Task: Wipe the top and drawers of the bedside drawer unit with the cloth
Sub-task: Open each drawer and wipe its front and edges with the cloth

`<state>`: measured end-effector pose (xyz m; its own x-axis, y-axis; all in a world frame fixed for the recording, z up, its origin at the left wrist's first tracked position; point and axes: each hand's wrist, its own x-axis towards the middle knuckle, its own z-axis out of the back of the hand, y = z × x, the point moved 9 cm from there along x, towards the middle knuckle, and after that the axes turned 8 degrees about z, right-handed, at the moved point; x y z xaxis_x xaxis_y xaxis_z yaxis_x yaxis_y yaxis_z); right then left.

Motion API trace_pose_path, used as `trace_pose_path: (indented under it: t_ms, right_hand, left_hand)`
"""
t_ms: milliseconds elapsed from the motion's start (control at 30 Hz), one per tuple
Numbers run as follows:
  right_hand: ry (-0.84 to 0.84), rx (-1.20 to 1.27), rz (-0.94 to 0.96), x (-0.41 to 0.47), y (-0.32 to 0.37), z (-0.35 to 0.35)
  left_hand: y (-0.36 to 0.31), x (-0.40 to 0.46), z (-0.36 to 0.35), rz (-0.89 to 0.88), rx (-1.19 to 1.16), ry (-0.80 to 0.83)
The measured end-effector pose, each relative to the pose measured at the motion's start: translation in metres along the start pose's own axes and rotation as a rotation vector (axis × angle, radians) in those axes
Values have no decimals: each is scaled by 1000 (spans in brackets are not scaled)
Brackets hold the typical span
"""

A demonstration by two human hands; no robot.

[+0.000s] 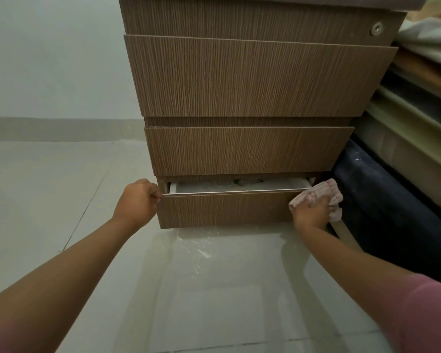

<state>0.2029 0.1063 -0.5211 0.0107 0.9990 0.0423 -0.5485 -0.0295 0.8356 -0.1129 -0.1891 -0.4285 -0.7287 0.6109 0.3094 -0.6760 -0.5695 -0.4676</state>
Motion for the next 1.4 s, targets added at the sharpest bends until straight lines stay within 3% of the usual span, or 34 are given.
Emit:
trace_pose_path:
  t_ms: [100,367,600,733,933,1167,1400]
  right_hand:
    - [82,-14,13,-17,1,-20]
    - [44,157,15,-15,8,-40]
    - [-101,164,-26,7,-2,-32]
    - [-122,188,-155,9,-25,-37]
    - [40,410,-436,-11,-40,-72]
    - [-9,394,-149,-32,23,-70]
    - [-18,388,-139,-35,28,-60]
  left_hand:
    - [2,-1,-1,-11,-13,-7]
    - [3,2,1,-62,-43,-49]
    - [5,8,-2,-55,-56,-103]
    - [6,7,-4,-77,-49,-110]
    - [6,7,-5,-79,-51,-123]
    - [7,8,-6,-59,-38,-126]
    - [3,7,-6,-51,-46,-111]
